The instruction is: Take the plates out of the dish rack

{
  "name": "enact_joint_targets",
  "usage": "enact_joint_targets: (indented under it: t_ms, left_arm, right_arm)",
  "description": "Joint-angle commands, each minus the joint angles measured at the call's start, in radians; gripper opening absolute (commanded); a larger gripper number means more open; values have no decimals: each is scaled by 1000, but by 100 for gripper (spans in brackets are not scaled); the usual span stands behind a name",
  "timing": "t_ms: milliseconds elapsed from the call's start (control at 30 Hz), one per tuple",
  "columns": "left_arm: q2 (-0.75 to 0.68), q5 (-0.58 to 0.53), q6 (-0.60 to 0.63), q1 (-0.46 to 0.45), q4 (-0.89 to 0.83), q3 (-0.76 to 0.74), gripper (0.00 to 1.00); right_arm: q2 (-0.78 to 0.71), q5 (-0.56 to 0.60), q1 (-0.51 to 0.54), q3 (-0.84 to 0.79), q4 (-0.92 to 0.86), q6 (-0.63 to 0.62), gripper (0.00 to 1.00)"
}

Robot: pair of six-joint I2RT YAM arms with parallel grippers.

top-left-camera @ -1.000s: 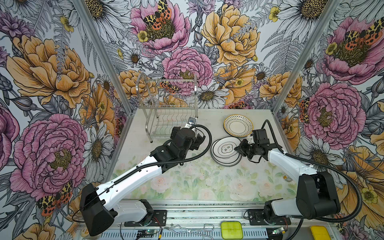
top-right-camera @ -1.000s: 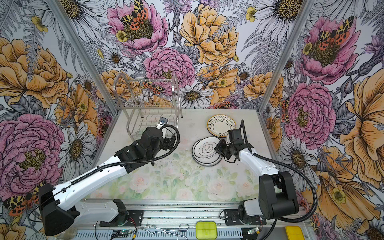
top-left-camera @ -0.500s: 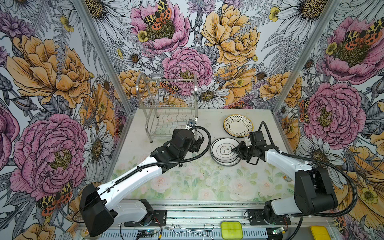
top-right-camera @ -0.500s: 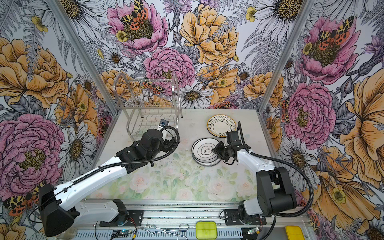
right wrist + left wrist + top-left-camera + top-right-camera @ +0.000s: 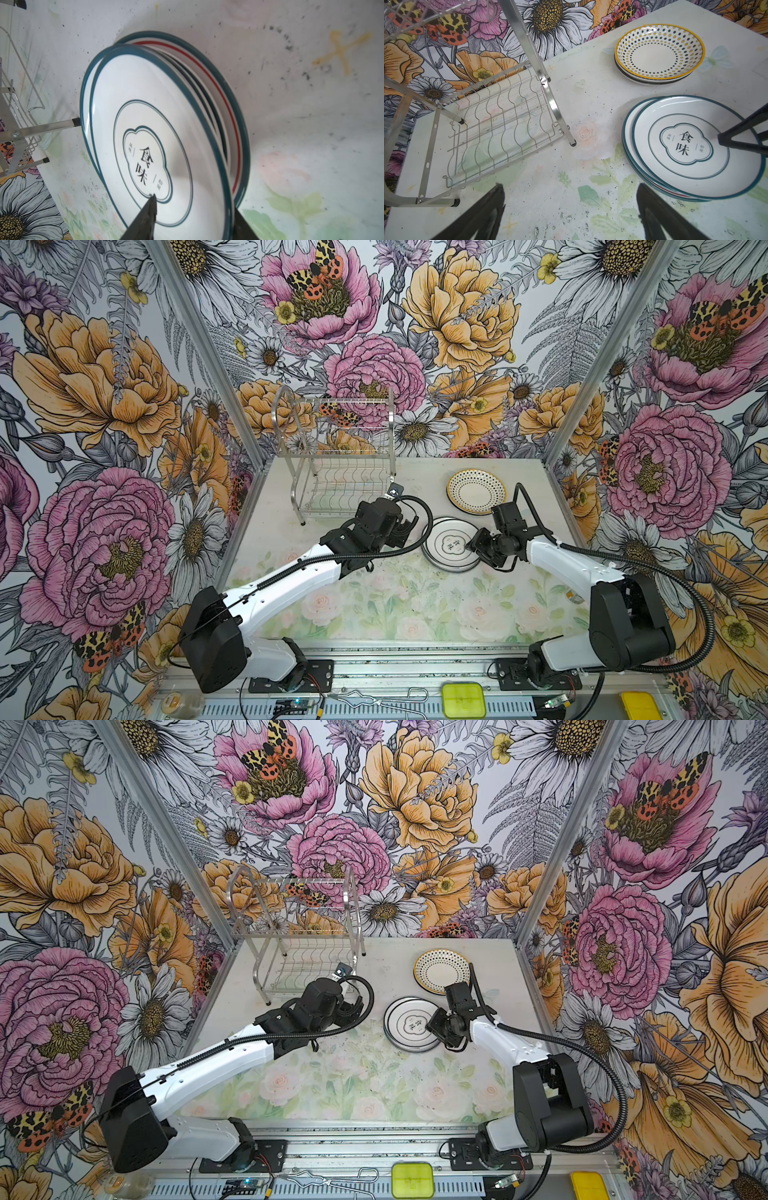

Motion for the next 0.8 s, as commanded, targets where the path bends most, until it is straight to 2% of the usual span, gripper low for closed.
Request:
enact_joint_targets:
  t_ms: [0, 133, 767]
  left_arm:
    - [17, 33, -2, 8, 30, 42, 99]
    - [31, 49, -3, 8, 35, 46, 99]
    - [17, 45, -4, 19, 47, 11, 99]
  right_arm:
    - [12, 122, 22, 51, -71, -36, 52]
    - [23, 174, 41, 82, -106, -49, 53]
    - [150, 173, 89, 154, -119, -71, 56]
